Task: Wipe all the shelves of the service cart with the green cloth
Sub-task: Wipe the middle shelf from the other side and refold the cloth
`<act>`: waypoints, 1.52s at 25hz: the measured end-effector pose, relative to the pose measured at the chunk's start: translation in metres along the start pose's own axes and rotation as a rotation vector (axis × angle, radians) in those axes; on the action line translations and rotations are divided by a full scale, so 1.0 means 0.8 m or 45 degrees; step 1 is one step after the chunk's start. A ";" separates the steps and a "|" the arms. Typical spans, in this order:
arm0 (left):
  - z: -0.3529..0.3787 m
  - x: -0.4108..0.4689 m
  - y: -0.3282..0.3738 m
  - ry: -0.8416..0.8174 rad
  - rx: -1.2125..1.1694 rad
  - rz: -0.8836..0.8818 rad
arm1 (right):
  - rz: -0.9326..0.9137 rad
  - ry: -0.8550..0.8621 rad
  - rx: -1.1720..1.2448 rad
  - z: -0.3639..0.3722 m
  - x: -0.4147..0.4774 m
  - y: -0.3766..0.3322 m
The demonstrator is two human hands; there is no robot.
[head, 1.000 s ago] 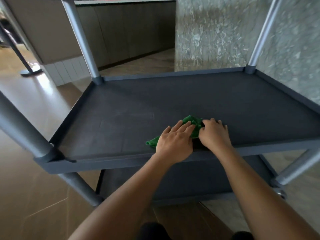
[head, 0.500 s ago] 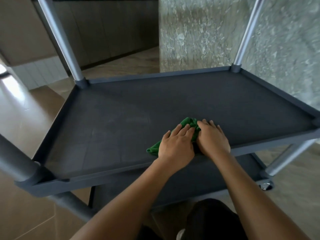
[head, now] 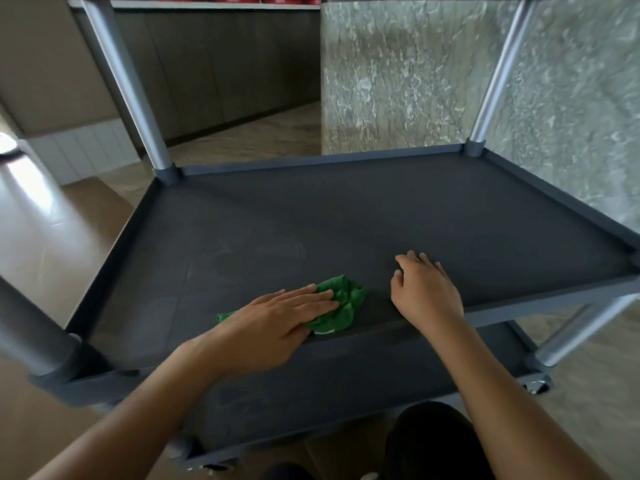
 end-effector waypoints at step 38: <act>-0.002 -0.027 -0.040 -0.022 0.093 -0.058 | -0.250 -0.206 -0.031 0.050 -0.019 -0.071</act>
Point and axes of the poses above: each hand's wrist, its own x-axis towards the middle knuckle, its own z-axis out of the palm, y = z × x, the point moved 9 cm from there along x, towards the middle knuckle, and after that the axes turned 1 degree about -z, right-handed, at the moved point
